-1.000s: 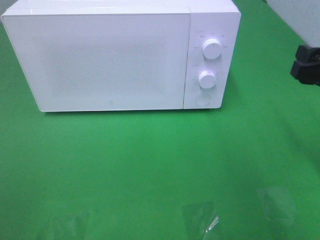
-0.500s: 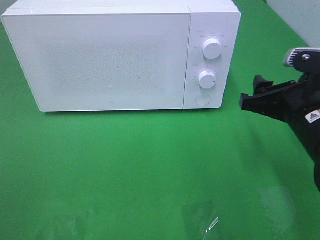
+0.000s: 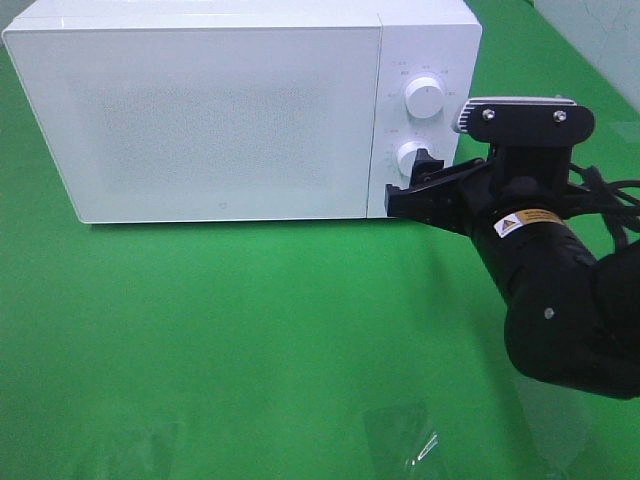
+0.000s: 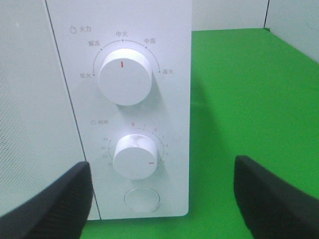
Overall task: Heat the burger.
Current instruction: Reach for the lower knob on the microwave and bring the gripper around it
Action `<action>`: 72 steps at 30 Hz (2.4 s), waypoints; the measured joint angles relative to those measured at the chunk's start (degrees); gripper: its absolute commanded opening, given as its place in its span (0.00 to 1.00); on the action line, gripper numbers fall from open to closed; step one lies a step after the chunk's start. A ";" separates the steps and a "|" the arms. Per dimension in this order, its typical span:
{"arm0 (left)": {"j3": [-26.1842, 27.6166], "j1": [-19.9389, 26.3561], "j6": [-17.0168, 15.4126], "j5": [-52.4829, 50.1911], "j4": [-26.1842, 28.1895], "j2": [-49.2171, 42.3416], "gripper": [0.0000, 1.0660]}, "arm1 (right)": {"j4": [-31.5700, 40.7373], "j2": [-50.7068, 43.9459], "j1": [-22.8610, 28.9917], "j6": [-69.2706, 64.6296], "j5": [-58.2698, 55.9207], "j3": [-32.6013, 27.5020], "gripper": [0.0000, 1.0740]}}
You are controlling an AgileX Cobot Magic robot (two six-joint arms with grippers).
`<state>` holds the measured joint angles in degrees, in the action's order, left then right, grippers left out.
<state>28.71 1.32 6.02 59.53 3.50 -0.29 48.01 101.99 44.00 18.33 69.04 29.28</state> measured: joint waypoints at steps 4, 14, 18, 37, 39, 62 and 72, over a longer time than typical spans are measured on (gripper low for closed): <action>0.00 0.00 0.00 0.00 0.00 0.00 0.88 | 0.74 1.60 0.00 0.00 -0.06 1.95 0.71; 0.00 0.00 0.00 0.00 0.00 0.00 0.88 | 1.20 7.16 0.00 0.00 -0.06 6.02 0.71; 0.00 0.00 0.00 0.00 0.00 0.00 0.88 | 0.52 8.77 -0.97 0.06 0.00 7.85 0.71; 0.00 0.00 0.00 0.00 0.00 0.00 0.88 | -2.75 17.70 -4.93 3.04 -0.57 17.07 0.71; 0.00 0.00 0.00 0.00 0.00 0.00 0.88 | -3.15 17.88 -5.79 3.04 -0.57 17.82 0.71; 0.00 0.00 0.00 0.00 0.00 0.00 0.87 | -4.58 18.79 -6.19 3.04 -3.50 18.91 0.38; 0.00 0.00 0.00 0.00 0.00 0.00 0.87 | -4.47 18.85 -6.47 3.09 -2.92 18.74 0.00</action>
<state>28.71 1.32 6.02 59.53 3.50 -0.29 43.54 120.84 37.53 21.43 66.12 48.01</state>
